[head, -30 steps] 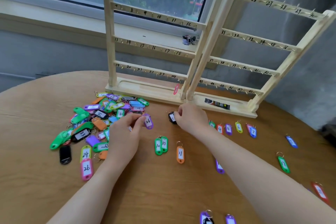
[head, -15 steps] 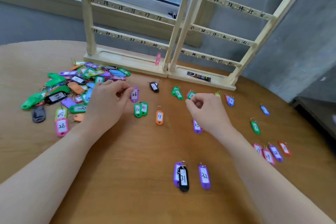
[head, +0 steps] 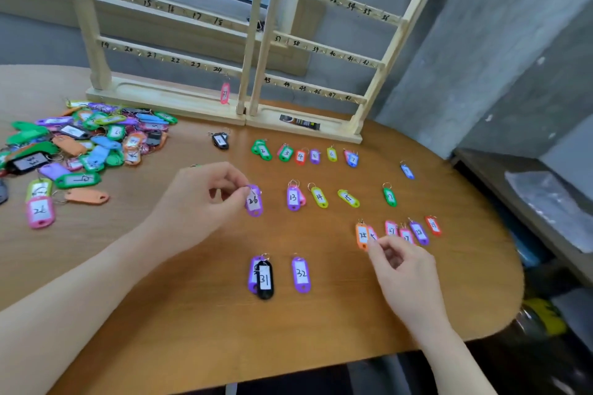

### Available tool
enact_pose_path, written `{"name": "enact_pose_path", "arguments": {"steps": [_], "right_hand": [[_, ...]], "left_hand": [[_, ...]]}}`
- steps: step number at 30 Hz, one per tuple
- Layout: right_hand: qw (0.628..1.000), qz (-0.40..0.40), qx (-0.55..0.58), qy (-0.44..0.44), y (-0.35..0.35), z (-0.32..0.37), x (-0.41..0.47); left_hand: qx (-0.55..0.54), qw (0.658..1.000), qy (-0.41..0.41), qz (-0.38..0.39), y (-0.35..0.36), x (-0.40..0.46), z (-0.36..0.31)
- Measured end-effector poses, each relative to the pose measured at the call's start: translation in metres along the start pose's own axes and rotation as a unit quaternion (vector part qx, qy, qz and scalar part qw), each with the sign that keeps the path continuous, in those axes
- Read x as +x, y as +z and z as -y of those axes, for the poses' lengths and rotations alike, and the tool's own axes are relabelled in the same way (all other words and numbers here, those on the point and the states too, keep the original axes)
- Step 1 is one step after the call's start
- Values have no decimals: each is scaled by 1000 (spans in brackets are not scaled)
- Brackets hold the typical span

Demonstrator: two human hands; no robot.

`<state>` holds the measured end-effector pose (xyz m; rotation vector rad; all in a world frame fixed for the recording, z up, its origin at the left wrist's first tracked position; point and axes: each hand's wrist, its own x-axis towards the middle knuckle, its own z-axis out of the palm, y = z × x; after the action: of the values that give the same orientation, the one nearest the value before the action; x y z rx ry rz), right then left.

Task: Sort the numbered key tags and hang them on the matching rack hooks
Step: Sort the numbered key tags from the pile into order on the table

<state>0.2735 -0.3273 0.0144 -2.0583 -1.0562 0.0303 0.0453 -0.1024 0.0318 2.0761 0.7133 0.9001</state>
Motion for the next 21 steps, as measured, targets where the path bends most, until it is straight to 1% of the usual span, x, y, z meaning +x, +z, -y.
{"name": "enact_pose_path", "arguments": {"steps": [3, 6, 9, 12, 15, 19, 21], "right_hand": [[1000, -27, 5, -14, -5, -6, -14], [999, -28, 2, -34, -10, -12, -25], [999, -24, -2, -36, -17, -20, -32], [999, -22, 6, -42, -22, -23, -34], [999, -24, 16, -40, -25, -27, -33], [998, -51, -19, -38, -38, -43, -25], [996, -65, -37, -42, -49, -53, -17]], "left_hand": [[1, 999, 8, 38, 8, -4, -4], [-19, 998, -4, 62, 16, -7, -5], [-21, 995, -11, 97, 30, -3, -13], [-24, 990, -12, 136, 51, 5, -27], [-41, 987, -7, 157, 75, 16, -43], [-33, 980, 4, 198, 111, 36, -67], [-23, 976, -4, 216, 130, 47, -76]]}}
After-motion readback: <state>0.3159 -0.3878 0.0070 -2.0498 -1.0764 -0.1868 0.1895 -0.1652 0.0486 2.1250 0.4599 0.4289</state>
